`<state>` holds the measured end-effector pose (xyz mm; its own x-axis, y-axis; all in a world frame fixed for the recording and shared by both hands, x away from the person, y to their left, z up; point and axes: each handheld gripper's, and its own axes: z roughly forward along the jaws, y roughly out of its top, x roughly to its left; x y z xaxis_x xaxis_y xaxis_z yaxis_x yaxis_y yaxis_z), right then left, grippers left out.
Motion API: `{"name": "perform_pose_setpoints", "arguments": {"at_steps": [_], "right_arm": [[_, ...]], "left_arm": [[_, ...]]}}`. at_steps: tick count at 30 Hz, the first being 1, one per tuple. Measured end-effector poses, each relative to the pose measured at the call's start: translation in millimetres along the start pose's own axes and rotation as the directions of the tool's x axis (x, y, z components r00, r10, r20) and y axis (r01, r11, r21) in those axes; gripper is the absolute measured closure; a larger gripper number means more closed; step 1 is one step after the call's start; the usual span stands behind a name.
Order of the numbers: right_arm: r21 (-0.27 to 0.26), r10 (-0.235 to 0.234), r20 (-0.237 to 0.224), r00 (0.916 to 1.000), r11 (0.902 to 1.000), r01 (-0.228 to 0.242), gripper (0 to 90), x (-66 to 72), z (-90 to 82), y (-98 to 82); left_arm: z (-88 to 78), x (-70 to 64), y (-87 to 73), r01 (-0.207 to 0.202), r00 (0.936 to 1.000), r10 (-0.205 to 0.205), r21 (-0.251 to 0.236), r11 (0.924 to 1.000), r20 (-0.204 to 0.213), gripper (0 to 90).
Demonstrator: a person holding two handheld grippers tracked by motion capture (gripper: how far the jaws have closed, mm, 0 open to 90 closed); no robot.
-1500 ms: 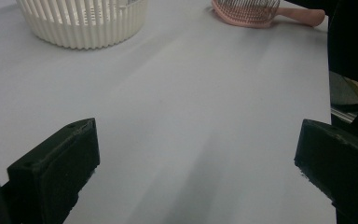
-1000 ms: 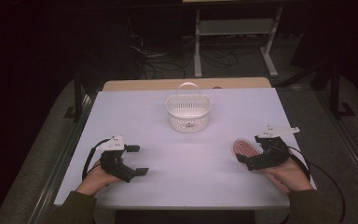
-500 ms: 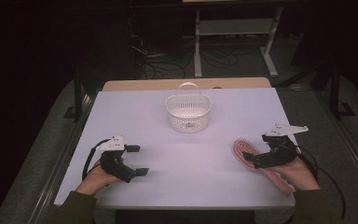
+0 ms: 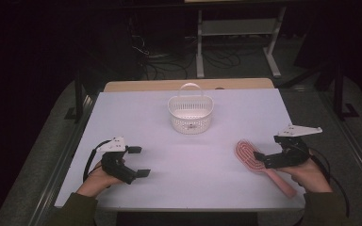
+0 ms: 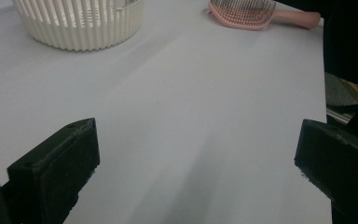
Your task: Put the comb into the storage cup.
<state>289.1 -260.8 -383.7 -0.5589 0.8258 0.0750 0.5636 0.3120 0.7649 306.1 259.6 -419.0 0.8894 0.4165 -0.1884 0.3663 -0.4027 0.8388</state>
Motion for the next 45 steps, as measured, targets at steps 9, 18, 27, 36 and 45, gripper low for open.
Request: {"name": "perform_pose_setpoints", "arguments": {"at_steps": [9,18,27,36,45], "right_arm": [[0.017,0.011,0.017,0.9998,0.9998,-0.012,0.3,-6.0,-3.9,-4.7],[0.045,0.01,0.027,0.9996,0.9989,-0.011,0.3,-7.6,-3.1,-7.5],[0.088,0.011,0.038,0.9992,0.9961,-0.014,0.4,-8.1,-0.7,-10.2],[0.109,0.005,0.034,0.9994,0.994,-0.009,0.4,-7.0,2.4,-13.6],[0.133,-0.018,0.024,0.9996,0.991,0.015,0.5,-4.4,8.0,-19.6]], "left_arm": [[-0.6,0.3,0.0,0.0,1.0,0.0,0.0,1.0,0.002,0.0],[-0.8,0.3,0.1,0.002,1.0,-0.002,-0.001,1.0,0.003,0.0],[-0.7,0.1,0.1,0.0,1.0,0.0,-0.001,1.0,0.004,0.0],[-0.8,0.3,0.1,0.0,1.0,0.0,-0.001,1.0,0.004,0.0],[-1.0,0.3,0.1,0.001,1.0,-0.001,-0.003,1.0,0.004,0.0]]}}
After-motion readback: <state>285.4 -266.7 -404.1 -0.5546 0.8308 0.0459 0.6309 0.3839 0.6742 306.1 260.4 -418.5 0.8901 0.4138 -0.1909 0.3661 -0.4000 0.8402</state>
